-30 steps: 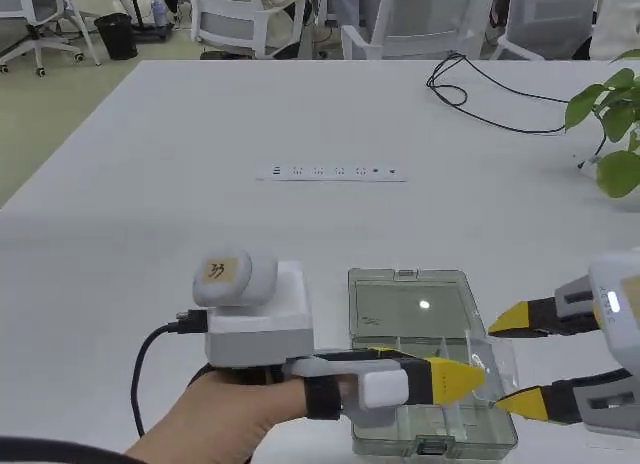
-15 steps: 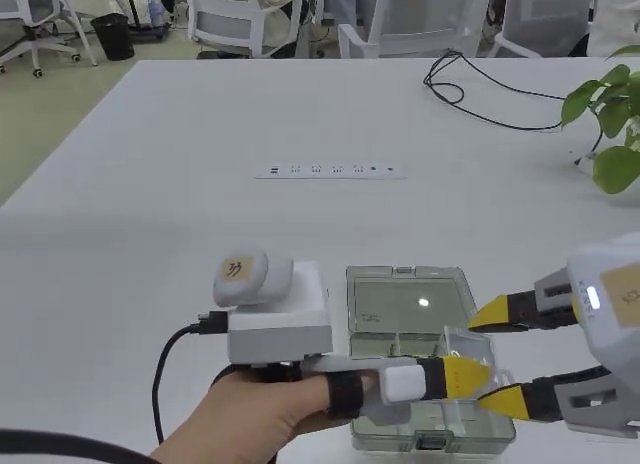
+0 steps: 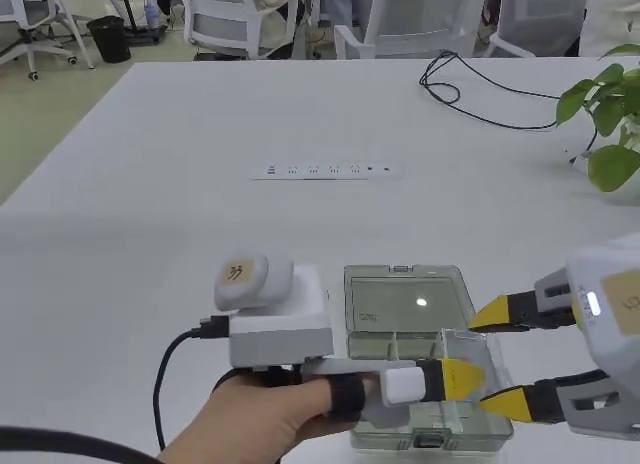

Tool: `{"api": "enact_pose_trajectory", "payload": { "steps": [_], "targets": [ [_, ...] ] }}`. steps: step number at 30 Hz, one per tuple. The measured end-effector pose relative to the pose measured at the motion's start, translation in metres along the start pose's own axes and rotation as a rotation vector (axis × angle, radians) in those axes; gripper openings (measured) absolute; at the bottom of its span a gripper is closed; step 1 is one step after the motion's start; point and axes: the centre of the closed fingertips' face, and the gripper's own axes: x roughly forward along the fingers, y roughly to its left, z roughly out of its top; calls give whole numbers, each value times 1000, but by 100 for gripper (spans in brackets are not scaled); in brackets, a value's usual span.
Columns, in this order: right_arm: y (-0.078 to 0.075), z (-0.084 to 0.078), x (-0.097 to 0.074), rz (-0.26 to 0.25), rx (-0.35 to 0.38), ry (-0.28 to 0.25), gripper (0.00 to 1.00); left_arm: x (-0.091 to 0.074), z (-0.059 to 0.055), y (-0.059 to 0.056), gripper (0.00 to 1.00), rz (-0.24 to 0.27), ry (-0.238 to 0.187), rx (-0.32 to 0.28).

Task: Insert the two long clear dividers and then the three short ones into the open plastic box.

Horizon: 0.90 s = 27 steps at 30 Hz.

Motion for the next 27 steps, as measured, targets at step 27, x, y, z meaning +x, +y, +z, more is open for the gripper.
{"api": "enact_pose_trajectory", "payload": {
  "steps": [27],
  "targets": [
    [1, 20, -31, 401, 308, -243, 15, -9, -24, -13, 0, -62, 119, 632]
  ]
}}
